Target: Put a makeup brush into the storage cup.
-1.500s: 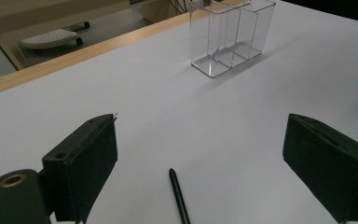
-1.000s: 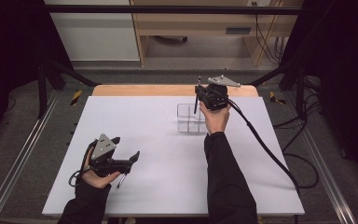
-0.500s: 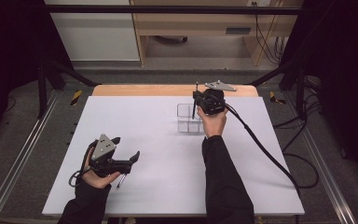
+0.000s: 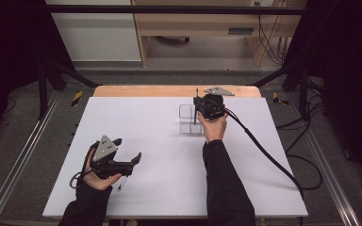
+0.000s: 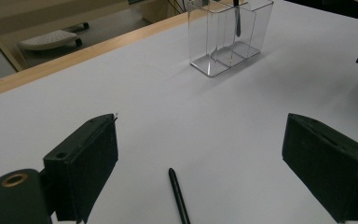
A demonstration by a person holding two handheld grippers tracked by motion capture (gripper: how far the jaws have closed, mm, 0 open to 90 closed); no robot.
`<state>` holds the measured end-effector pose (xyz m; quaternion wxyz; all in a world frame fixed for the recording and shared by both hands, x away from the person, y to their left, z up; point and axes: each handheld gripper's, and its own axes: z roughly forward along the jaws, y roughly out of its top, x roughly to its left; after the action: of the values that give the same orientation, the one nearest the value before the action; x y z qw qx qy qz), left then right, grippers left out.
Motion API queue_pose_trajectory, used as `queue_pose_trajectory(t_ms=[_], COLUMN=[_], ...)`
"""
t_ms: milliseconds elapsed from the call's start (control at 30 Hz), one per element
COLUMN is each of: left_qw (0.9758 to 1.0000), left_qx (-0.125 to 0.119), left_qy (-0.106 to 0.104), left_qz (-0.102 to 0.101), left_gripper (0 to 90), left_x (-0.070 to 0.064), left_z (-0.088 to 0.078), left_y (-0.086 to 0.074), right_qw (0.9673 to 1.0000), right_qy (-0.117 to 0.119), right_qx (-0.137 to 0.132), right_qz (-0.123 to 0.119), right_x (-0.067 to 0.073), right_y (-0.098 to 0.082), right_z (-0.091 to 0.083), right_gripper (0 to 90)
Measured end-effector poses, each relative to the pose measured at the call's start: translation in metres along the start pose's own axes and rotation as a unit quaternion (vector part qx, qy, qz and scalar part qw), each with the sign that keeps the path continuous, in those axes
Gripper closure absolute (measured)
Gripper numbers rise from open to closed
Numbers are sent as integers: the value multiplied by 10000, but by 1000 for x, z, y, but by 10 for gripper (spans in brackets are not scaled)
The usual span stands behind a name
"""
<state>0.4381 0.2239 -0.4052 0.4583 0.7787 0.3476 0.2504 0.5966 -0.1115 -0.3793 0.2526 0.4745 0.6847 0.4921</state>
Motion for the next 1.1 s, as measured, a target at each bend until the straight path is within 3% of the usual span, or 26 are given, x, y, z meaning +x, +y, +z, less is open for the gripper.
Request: queue_pose_trajectory(t_ms=[867,1100], left_qw=[10000,10000], left_qx=[34,42], left_qy=[-11,-14], left_qz=[-6,-10], left_gripper=[100,101], left_x=[0,0], left_z=[1,2], left_y=[-1,-1], right_qw=[9993,9994], right_qy=[-94,-93], right_qx=[347,322], right_qz=[-81,-130], right_x=[-3,-1], right_y=[-25,-25], right_z=[6,1], right_gripper=[837,803])
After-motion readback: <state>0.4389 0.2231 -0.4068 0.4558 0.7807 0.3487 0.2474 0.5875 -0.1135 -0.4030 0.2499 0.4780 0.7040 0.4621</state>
